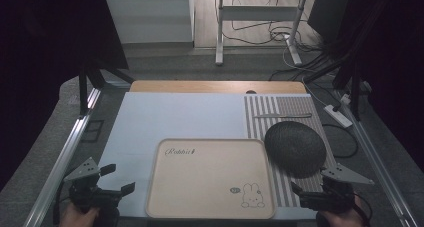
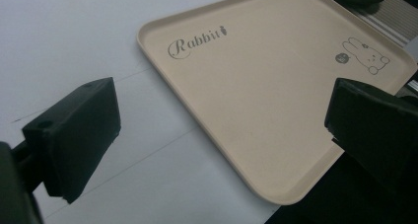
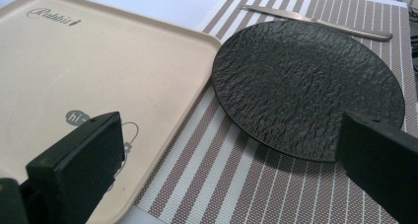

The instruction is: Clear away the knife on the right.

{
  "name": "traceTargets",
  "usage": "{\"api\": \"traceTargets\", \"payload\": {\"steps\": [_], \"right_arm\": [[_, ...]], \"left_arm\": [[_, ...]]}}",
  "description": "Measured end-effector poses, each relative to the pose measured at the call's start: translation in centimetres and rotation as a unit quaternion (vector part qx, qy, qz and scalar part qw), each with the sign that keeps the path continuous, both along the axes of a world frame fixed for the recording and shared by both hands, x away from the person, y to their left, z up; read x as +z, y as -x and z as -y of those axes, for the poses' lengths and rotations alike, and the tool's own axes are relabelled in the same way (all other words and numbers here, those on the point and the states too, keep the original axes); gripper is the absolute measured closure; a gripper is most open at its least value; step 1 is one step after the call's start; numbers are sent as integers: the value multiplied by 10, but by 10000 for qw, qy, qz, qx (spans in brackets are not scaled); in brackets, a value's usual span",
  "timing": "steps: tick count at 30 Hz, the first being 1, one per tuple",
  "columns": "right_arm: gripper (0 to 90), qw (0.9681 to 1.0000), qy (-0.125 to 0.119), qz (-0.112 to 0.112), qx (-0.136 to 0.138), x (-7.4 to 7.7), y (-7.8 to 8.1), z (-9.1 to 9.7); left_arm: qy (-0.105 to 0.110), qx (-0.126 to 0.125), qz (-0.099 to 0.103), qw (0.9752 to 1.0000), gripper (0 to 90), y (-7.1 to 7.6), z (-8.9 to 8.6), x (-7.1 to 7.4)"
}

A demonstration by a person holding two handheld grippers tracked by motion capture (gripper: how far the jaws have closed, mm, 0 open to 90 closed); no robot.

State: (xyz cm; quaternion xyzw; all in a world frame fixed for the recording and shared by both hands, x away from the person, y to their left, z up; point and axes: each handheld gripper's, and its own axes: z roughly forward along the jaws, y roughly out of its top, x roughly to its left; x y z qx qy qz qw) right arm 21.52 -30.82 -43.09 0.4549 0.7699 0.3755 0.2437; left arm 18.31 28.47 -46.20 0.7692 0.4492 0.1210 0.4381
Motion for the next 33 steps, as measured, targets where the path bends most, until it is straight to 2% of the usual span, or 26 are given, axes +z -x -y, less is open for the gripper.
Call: {"api": "traceTargets", "payload": {"steps": [29,33], "right_arm": [[0,9993,243,-233,157,-2,-5,-5],[0,9994,246,-167,155,-1,-5,-5]], "left_arm": [[-55,-31,4,10000,13,1,1,0],[-54,-27,-1,10000,13,1,1,0]]}}
